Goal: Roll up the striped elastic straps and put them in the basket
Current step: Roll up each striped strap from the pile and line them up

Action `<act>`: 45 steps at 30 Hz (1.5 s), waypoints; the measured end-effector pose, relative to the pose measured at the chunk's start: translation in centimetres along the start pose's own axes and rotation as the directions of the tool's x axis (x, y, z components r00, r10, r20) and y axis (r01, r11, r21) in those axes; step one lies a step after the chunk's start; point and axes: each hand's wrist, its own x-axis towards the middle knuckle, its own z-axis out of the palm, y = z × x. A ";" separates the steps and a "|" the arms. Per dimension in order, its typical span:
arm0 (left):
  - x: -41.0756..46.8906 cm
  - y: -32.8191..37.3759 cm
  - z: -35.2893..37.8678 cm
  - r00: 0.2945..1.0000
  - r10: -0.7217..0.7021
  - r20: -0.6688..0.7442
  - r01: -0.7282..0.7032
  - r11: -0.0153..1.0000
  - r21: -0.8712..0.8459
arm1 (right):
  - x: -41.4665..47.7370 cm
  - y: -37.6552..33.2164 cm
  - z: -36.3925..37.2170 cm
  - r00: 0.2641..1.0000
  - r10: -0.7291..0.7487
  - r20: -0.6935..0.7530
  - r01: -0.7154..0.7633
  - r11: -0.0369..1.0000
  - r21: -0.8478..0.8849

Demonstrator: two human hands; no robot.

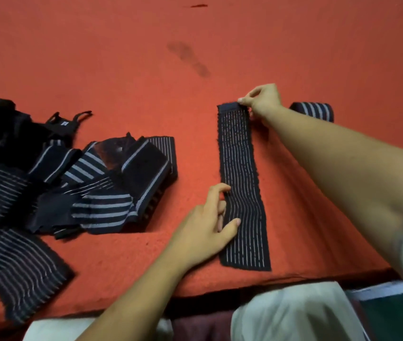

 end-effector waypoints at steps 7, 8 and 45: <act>0.0 0.2 0.0 0.999 -0.011 -0.036 0.011 1.000 0.013 | -5.4 0.7 0.3 0.950 -0.219 0.221 0.286 0.893 -0.347; 0.0 0.3 -0.1 1.000 -0.017 -0.026 0.017 1.000 -0.009 | -7.1 0.7 0.0 0.931 -0.239 0.277 0.333 0.867 -0.371; -7.5 -5.8 -12.8 0.838 -0.133 -0.529 0.204 0.976 0.079 | -21.9 -5.7 8.7 0.831 -0.122 0.542 0.065 0.990 0.123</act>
